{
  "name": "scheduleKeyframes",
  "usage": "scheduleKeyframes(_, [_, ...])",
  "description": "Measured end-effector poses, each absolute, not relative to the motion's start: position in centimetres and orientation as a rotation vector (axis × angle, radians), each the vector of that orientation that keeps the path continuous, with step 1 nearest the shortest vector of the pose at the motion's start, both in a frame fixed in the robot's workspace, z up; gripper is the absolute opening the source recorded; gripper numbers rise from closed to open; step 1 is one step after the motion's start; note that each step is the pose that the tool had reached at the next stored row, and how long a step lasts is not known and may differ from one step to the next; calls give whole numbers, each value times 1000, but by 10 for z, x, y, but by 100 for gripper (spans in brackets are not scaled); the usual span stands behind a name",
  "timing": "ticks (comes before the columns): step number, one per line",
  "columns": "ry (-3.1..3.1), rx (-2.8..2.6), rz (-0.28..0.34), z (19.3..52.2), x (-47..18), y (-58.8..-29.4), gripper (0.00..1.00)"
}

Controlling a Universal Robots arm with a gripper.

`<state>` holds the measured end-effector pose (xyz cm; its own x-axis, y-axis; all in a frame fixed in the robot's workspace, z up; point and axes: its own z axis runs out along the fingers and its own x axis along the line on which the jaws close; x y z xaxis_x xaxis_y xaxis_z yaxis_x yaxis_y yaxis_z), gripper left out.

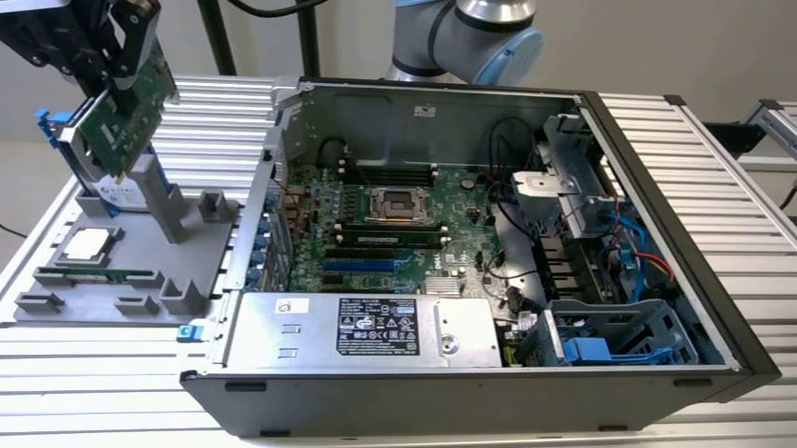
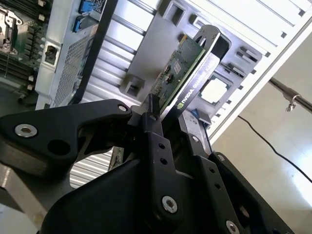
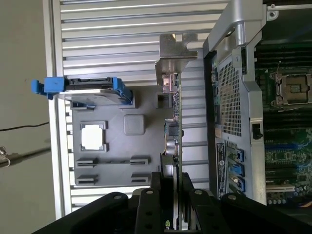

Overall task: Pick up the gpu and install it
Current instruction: 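Pick up the gpu and move the gpu toward the slot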

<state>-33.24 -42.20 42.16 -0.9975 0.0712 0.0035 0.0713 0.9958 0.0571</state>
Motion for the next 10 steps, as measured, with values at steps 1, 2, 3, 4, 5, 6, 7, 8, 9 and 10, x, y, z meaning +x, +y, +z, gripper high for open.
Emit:
scheduleKeyframes(1, [-3137, -112, -90, 422, -332, -422, 0])
scheduleKeyframes(2, [-3137, -112, -90, 422, -332, -422, 0])
scheduleKeyframes(3, [-3137, -112, -90, 422, -332, -422, 0])
scheduleKeyframes(4, [-3137, -112, -90, 422, -332, -422, 0])
scheduleKeyframes(5, [-3137, -112, -90, 422, -332, -422, 0])
scheduleKeyframes(6, [-3137, -112, -90, 422, -332, -422, 0])
scheduleKeyframes(7, [-3137, -112, -90, 422, -332, -422, 0])
scheduleKeyframes(8, [-3137, -112, -90, 422, -332, -422, 0])
scheduleKeyframes(9, [-3137, -112, -90, 422, -332, -422, 0])
scheduleKeyframes(10, [-3136, -112, -89, 422, -332, -422, 0])
